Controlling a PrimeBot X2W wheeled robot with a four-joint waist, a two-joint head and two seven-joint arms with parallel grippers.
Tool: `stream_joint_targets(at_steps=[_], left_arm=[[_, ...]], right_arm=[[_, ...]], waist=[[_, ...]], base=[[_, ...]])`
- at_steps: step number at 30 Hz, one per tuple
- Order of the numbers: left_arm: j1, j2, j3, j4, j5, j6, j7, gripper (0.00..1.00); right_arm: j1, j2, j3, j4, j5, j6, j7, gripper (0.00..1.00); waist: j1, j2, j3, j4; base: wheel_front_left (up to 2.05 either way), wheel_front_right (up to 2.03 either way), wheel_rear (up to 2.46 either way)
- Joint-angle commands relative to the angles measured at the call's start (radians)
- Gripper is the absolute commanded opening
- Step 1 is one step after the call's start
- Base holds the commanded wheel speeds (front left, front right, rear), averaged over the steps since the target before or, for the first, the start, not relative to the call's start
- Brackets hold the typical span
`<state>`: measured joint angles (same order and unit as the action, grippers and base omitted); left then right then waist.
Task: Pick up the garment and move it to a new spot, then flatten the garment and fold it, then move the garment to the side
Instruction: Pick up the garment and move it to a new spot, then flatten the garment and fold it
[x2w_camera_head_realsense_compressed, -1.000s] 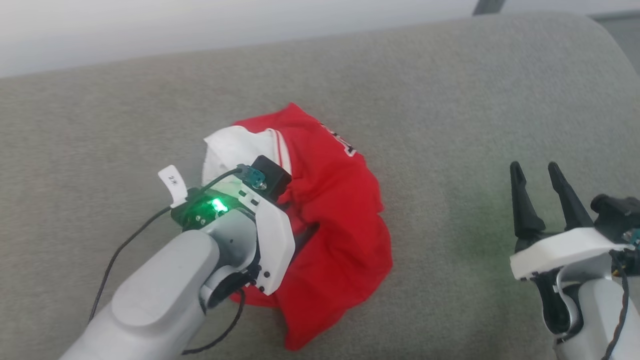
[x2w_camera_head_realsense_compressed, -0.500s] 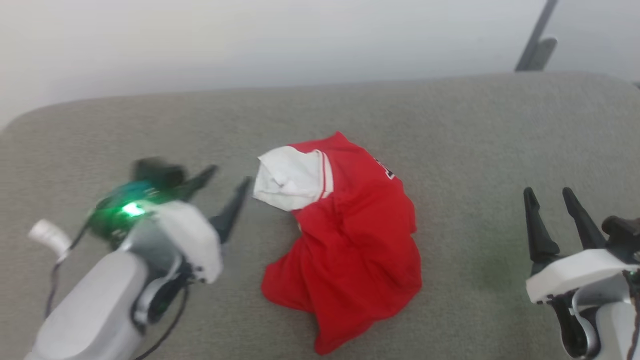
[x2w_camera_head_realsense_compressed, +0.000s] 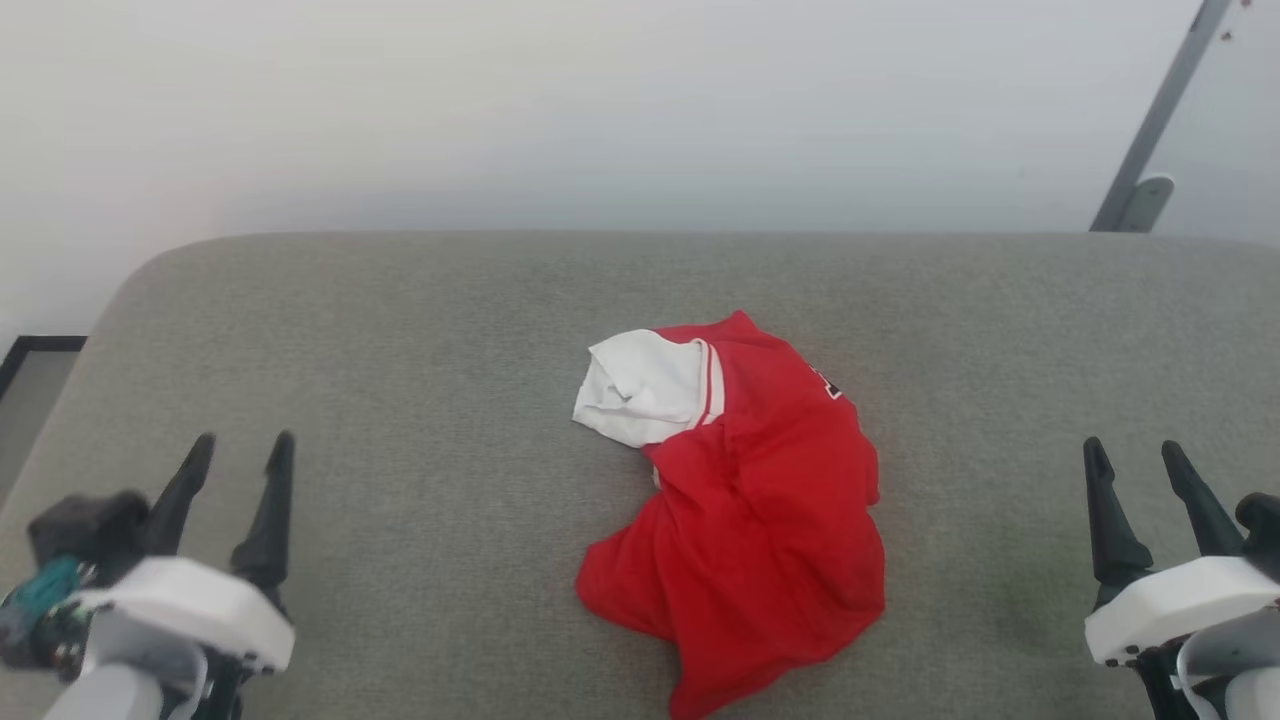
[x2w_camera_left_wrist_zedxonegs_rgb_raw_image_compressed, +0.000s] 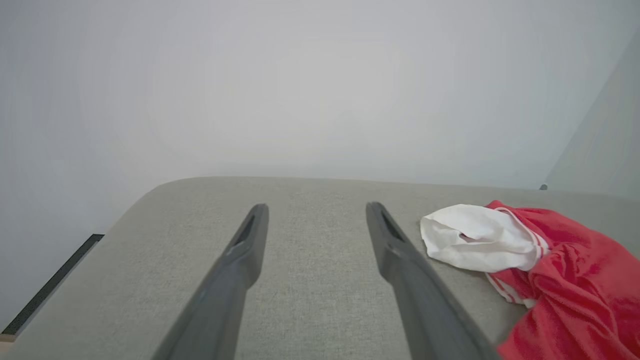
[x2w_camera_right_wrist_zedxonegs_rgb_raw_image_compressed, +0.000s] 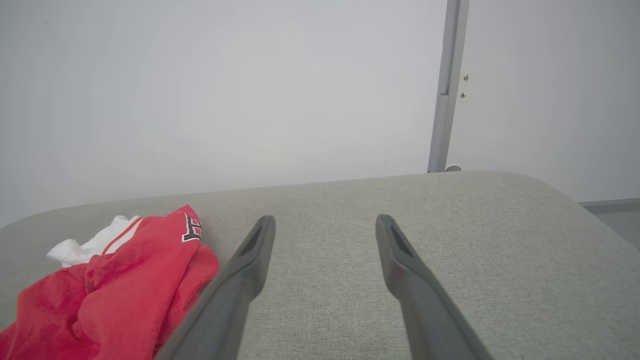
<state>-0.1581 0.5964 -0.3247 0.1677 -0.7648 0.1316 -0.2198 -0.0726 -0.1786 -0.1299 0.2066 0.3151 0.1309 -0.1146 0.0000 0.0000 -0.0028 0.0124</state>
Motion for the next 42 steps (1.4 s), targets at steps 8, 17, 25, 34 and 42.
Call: stream_joint_targets(at_steps=[8, 17, 25, 34, 42], left_arm=[[0.154, 0.008, 0.101, -0.038, 0.005, 0.026, -0.043, 1.0], [0.228, -0.014, 0.171, -0.05, 0.037, -0.016, -0.046, 1.0], [0.231, -0.032, 0.194, -0.036, 0.065, -0.049, -0.046, 1.0], [0.223, -0.044, 0.2, -0.031, 0.057, -0.065, -0.046, 1.0], [0.174, -0.033, 0.182, -0.034, 0.038, -0.075, 0.006, 1.0]], right_arm=[[0.027, 0.012, -0.018, -0.022, -0.017, 0.0, 0.009, 1.0], [0.048, 0.019, -0.02, -0.029, -0.014, 0.0, 0.005, 1.0], [0.049, 0.027, -0.013, -0.032, -0.016, 0.0, 0.003, 1.0], [0.046, 0.029, -0.003, -0.03, -0.006, 0.0, 0.0, 1.0], [0.029, 0.03, 0.017, -0.028, -0.001, 0.0, -0.002, 1.0]], waist=[[0.0, 0.0, -0.018, 0.03], [0.0, 0.0, -0.03, 0.047], [0.0, 0.0, -0.034, 0.049], [0.0, 0.0, -0.032, 0.035], [0.0, 0.0, -0.008, 0.006]], base=[[0.0, 0.0, 0.0], [0.0, 0.0, 0.0], [0.0, 0.0, 0.0], [0.0, 0.0, 0.0], [0.0, 0.0, 0.0]])
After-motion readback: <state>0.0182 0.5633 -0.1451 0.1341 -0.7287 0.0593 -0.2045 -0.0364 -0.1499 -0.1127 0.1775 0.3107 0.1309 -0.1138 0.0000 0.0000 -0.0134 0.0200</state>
